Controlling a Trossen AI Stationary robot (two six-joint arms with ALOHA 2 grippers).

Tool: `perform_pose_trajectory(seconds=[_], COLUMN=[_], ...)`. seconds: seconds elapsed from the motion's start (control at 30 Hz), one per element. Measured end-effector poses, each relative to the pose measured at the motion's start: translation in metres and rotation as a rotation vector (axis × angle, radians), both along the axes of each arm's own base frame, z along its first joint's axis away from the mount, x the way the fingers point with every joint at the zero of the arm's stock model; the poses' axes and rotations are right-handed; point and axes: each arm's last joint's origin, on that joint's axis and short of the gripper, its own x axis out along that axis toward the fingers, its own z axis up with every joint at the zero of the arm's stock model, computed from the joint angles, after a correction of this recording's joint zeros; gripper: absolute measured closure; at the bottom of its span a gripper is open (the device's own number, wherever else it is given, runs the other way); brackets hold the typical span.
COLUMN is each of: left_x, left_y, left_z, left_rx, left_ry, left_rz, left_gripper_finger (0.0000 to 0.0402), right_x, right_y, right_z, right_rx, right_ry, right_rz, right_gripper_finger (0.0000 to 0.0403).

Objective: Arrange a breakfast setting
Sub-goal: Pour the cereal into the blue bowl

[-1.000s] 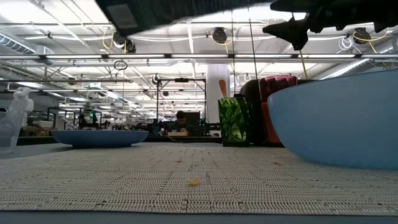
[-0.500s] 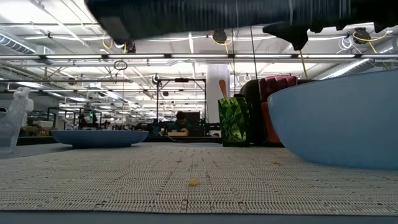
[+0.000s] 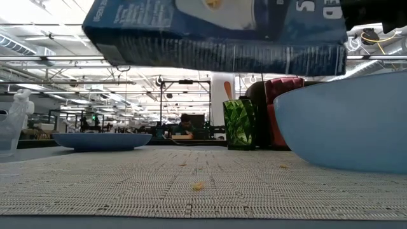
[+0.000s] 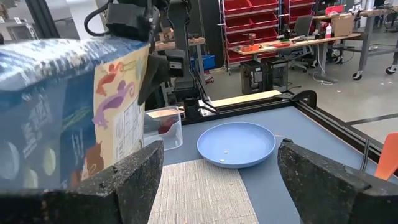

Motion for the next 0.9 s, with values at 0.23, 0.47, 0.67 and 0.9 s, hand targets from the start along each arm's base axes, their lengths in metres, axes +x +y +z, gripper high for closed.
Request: perform_pose_trajectory(seconds=[0.23, 0.47, 0.67, 0.9], left_x=[-0.0003, -0.0003, 0.0001, 0.0020], left_y=[0.0000, 0.0000, 0.0000, -0.0005], left_z=[0.0003, 0.0005, 0.0011, 0.0044], left_rx=[-0.003, -0.003, -0.001, -0.004], left_ry=[0.000, -0.002, -0.011, -0.052], left_rz=[0.000, 0.001, -0.002, -0.006], left_gripper_finger=[0.0124, 0.0124, 0.0124, 0.0124], right_x=[0.0000, 0.0000, 0.0000, 0.0000], right_y=[0.0000, 0.0000, 0.0000, 0.0000], right_z=[0.0000, 0.0000, 0.0000, 0.0000], right_rx=[0.000, -0.001, -0.001, -0.001], right_ry=[0.000, 0.000, 0.000, 0.000], right_rz=[0.000, 0.000, 0.000, 0.000], right_gripper_finger=[0.0099, 0.0099, 0.0099, 0.0099])
